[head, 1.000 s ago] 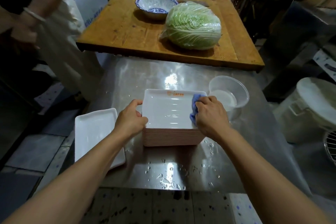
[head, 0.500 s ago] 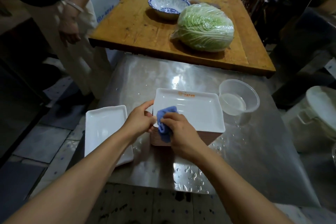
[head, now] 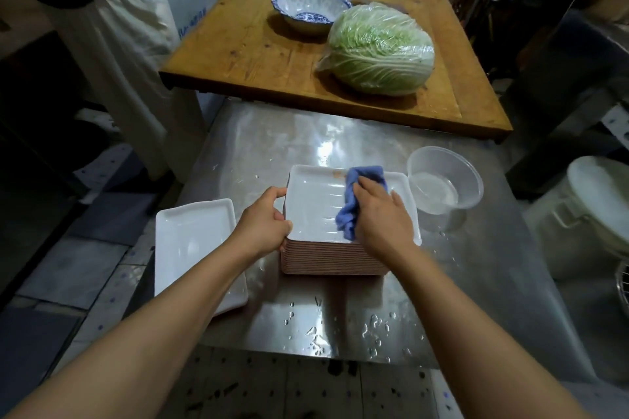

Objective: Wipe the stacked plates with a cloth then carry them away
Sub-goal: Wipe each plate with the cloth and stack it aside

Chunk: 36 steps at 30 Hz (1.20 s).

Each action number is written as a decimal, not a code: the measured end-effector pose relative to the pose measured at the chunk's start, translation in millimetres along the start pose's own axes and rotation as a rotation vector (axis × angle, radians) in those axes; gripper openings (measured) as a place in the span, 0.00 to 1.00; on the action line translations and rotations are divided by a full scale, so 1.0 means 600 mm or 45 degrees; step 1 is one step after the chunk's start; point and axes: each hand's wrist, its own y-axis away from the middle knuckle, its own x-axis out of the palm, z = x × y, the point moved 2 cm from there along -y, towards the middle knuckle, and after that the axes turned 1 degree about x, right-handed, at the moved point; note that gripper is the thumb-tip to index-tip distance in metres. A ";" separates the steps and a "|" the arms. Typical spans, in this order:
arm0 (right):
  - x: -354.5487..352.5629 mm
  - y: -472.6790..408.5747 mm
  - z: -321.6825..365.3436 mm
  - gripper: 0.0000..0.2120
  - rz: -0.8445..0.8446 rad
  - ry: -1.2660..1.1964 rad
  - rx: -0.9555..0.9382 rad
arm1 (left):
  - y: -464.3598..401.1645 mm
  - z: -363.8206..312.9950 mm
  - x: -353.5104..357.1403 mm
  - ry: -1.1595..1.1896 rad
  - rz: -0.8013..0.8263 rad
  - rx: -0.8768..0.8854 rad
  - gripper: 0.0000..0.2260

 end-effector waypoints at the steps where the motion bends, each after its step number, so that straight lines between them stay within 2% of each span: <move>1: -0.005 0.009 -0.020 0.25 -0.017 0.042 0.060 | 0.000 0.000 0.000 0.015 0.002 -0.004 0.25; 4: -0.011 0.027 -0.048 0.23 -0.007 0.084 0.119 | 0.001 0.000 0.001 0.048 0.001 -0.014 0.26; 8: 0.004 0.050 0.000 0.10 -0.003 -0.254 0.041 | 0.006 0.002 0.002 0.149 0.012 -0.034 0.25; 14: 0.015 0.044 0.100 0.14 0.111 -0.498 -0.236 | 0.011 0.001 0.002 0.242 -0.012 -0.051 0.24; 18: 0.015 0.056 0.105 0.15 0.179 -0.571 -0.272 | 0.014 0.002 0.004 0.227 -0.019 -0.039 0.22; 22: 0.017 0.073 0.084 0.22 0.146 -0.402 -0.331 | 0.013 -0.001 0.005 0.164 -0.054 -0.046 0.23; 30: -0.012 0.112 -0.036 0.12 -0.079 -0.013 -0.042 | 0.013 -0.010 0.013 -0.074 -0.171 -0.024 0.24; 36: -0.044 0.124 -0.081 0.15 -0.054 0.265 -0.097 | 0.012 -0.018 0.020 -0.376 -0.262 -0.011 0.22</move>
